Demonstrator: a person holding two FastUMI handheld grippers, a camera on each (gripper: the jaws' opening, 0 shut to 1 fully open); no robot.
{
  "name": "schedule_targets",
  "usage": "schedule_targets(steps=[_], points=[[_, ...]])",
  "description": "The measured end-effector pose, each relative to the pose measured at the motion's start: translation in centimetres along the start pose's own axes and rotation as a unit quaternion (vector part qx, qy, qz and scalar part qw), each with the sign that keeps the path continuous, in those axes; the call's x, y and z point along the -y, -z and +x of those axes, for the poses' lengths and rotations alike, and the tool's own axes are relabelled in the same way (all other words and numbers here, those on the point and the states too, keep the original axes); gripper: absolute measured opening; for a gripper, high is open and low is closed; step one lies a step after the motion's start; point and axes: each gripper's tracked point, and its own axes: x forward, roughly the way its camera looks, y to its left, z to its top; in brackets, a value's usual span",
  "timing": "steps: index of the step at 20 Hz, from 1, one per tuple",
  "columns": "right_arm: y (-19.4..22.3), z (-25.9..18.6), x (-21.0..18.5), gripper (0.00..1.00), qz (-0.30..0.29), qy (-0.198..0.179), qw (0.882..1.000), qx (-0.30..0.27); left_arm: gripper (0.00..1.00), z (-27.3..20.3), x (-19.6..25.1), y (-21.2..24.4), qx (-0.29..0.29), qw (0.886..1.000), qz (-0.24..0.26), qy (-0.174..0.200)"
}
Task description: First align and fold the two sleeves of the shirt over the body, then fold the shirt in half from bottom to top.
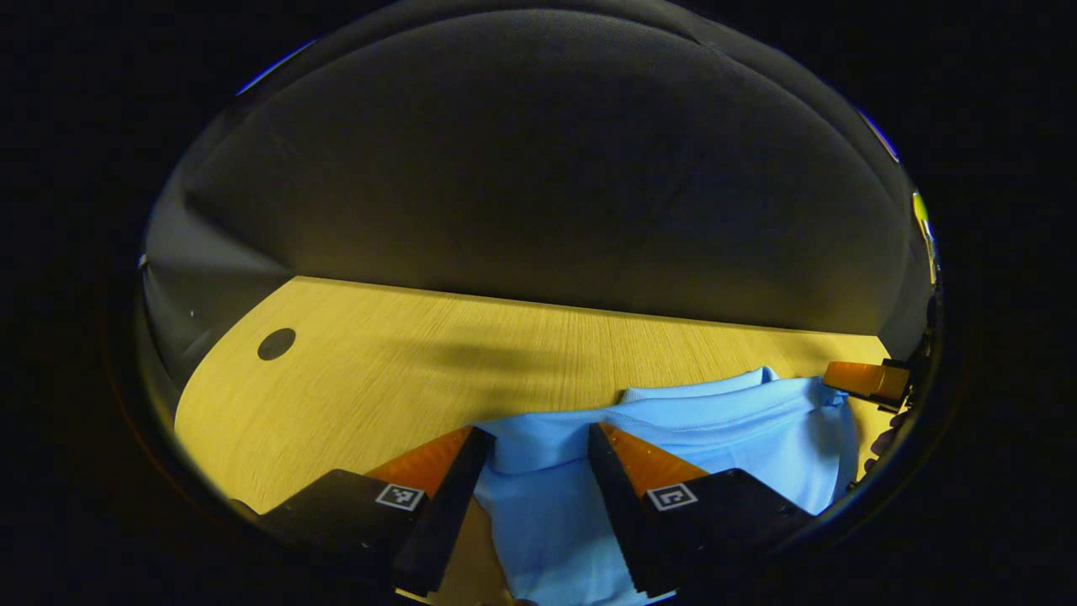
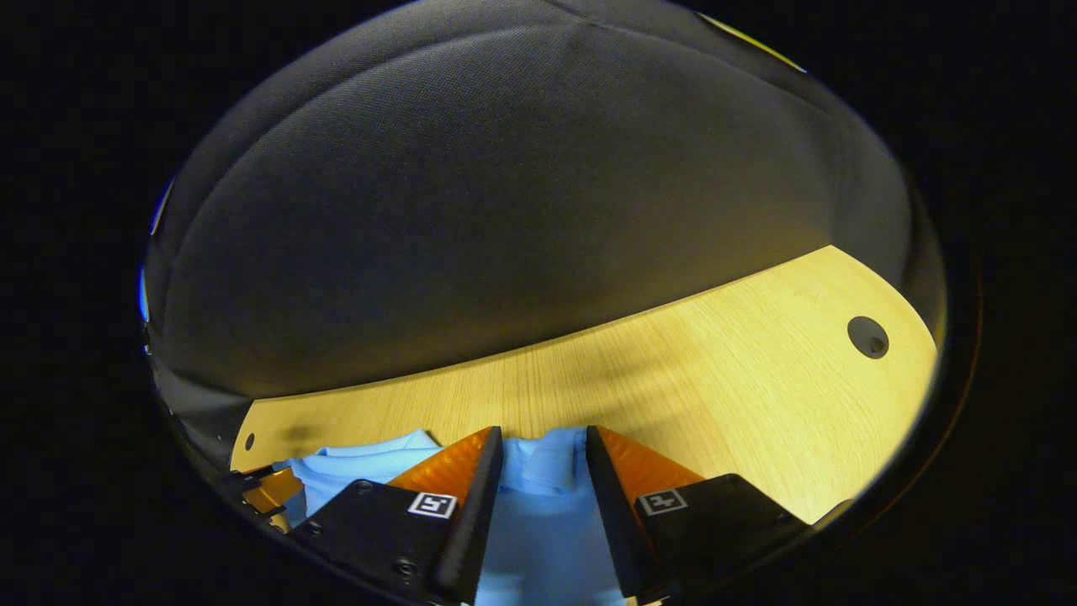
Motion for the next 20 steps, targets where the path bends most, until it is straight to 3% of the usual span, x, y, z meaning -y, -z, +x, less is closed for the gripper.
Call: schedule_targets(steps=[1, 2, 4, 6, 14, 20], points=[[-0.5, -0.2, 0.2, 0.6, -0.006, 0.001, 1.0, 0.008, 0.82, -0.1, -0.1, -0.2, 0.002, 1.0, 0.003, -0.005], [-1.2, -0.5, -0.1, 0.73, -0.01, 0.0, 1.0, 0.016, 0.86, -0.5, -0.6, -0.4, 0.003, 1.0, 0.007, -0.012], [-2.6, -1.2, -0.3, 0.76, -0.014, -0.007, 0.999, 0.036, 0.9, -0.9, -1.0, -0.5, 0.005, 1.0, 0.01, -0.024], [-4.4, -2.5, -0.8, 0.85, -0.022, -0.012, 0.998, 0.06, 0.91, -2.3, -1.2, -1.9, 0.022, 0.999, 0.003, -0.027], [-9.3, -14.4, -3.5, 0.86, -0.066, -0.044, 0.985, 0.155, 0.92, -14.5, 1.5, -10.3, 0.163, 0.986, 0.019, -0.003], [-11.7, -26.3, -4.3, 0.86, -0.079, -0.066, 0.97, 0.218, 0.91, -27.6, 4.2, -11.3, 0.23, 0.972, 0.031, 0.029]])
